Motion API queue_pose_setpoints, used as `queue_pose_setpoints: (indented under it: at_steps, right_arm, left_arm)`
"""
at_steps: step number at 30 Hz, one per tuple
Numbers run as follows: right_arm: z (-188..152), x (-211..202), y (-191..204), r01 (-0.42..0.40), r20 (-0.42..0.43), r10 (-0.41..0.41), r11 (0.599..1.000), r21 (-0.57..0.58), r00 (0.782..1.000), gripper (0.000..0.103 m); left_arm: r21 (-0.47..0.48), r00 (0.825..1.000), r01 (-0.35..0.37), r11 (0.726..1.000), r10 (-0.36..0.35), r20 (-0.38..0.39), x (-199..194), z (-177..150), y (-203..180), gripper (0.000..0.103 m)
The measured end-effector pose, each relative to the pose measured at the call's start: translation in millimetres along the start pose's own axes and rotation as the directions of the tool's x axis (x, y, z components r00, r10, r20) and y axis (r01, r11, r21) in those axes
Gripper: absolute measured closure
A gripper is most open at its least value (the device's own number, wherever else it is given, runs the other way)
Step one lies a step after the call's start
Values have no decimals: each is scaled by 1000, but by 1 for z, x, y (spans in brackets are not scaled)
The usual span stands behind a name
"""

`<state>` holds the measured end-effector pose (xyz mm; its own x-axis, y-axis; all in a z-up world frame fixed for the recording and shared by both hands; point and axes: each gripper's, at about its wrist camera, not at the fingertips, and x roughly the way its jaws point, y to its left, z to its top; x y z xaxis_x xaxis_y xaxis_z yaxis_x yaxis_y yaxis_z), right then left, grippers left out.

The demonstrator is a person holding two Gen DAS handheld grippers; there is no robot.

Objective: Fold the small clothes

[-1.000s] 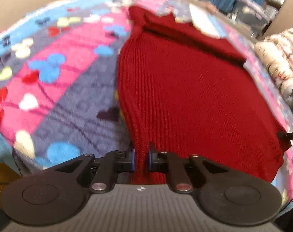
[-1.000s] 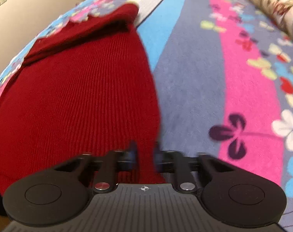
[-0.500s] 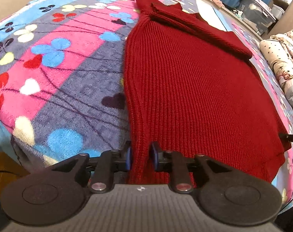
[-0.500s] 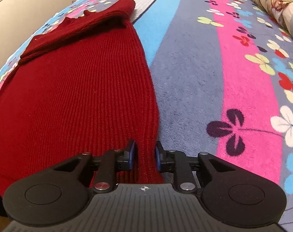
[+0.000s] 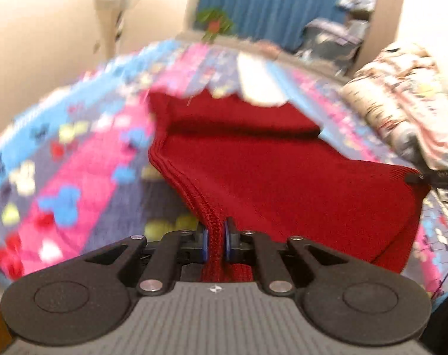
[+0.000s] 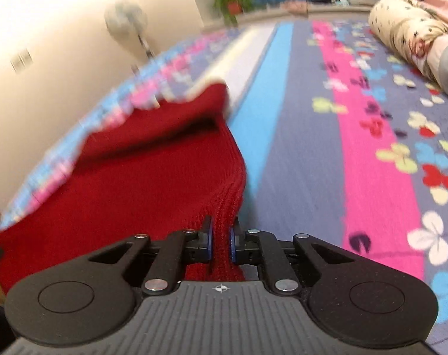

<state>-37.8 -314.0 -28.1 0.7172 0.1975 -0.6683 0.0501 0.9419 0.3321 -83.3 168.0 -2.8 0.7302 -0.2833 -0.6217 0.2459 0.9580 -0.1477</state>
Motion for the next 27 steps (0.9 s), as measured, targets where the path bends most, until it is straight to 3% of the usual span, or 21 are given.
queue_pose_setpoints:
  at_steps: [5,11,15,19,23,27]
  right_arm:
    - [18,-53,17,-97,92,99,995,-26,991,95]
    - [10,-143,8,-191,239,182,981,15,954,96]
    - [-5,-185,1,-229,282,213,973,25,935,96]
    - [1,-154,-8,-211,209,193,975,65,959,96]
    - [24,-65,-21,-140,83,131,985,104,988,96]
    - [52,28,-39,-68,-21,72,988,136,997,96]
  left_arm:
    - [49,997,26,998,-30,75,-55,24,-9,94]
    - [51,973,166,985,-172,154,-156,33,-4,94]
    - [-33,968,203,979,-196,158,-181,39,16,94]
    - [-116,984,162,980,-152,88,-125,46,43,94]
    - [-161,994,108,981,-109,3,-34,64,75,94]
    - [-227,993,40,973,-64,-103,61,80,120,94]
